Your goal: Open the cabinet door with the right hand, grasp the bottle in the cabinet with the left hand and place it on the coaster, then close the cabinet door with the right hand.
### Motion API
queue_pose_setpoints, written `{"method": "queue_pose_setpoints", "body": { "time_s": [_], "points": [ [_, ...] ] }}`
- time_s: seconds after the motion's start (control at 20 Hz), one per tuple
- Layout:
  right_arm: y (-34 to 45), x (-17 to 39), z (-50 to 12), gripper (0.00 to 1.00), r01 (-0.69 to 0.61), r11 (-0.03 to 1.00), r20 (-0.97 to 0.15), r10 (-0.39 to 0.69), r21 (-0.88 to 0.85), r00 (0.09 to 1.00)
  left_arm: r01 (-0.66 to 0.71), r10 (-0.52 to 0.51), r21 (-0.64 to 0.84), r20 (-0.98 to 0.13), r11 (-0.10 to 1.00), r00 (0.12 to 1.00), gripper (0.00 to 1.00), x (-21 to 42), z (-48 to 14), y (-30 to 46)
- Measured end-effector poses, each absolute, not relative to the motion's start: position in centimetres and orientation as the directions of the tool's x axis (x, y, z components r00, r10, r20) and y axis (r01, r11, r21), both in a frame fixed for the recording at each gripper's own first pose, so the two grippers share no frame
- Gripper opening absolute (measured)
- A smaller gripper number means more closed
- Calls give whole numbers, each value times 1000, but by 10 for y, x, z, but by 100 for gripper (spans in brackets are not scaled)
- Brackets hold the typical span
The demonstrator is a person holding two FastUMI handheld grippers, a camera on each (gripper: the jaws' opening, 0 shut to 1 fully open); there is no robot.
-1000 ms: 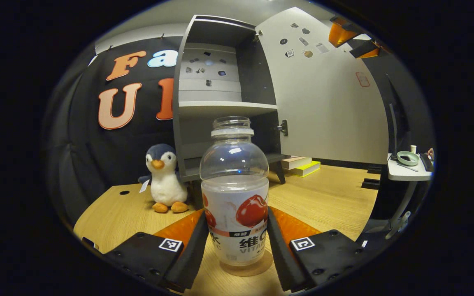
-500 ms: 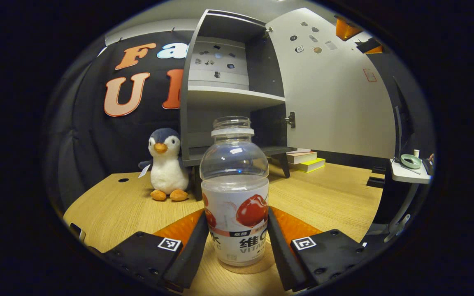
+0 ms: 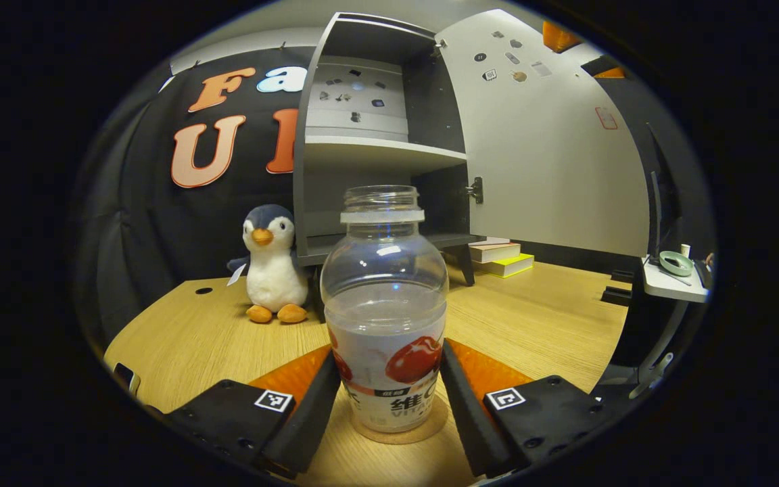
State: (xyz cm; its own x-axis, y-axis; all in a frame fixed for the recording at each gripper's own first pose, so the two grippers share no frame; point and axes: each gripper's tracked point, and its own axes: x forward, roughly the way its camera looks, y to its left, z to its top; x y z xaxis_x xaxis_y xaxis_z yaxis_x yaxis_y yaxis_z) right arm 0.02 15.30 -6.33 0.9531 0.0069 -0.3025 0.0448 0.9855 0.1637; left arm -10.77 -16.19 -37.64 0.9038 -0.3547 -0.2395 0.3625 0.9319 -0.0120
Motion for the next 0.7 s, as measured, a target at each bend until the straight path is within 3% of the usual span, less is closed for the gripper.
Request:
{"method": "queue_pose_setpoints", "body": {
  "time_s": [0.2, 0.7],
  "points": [
    [151, 1, -68, 88, 35, 980, -310, 28, 195, 950, 334, -322, 1, -261, 943, 910, 96, -108, -381, -156],
    [128, -1, -63, 88, 37, 970, -289, 35, 240, 957, 215, -212, -13, -243, 976, 947, 98, -92, -353, -120]
  ]
}}
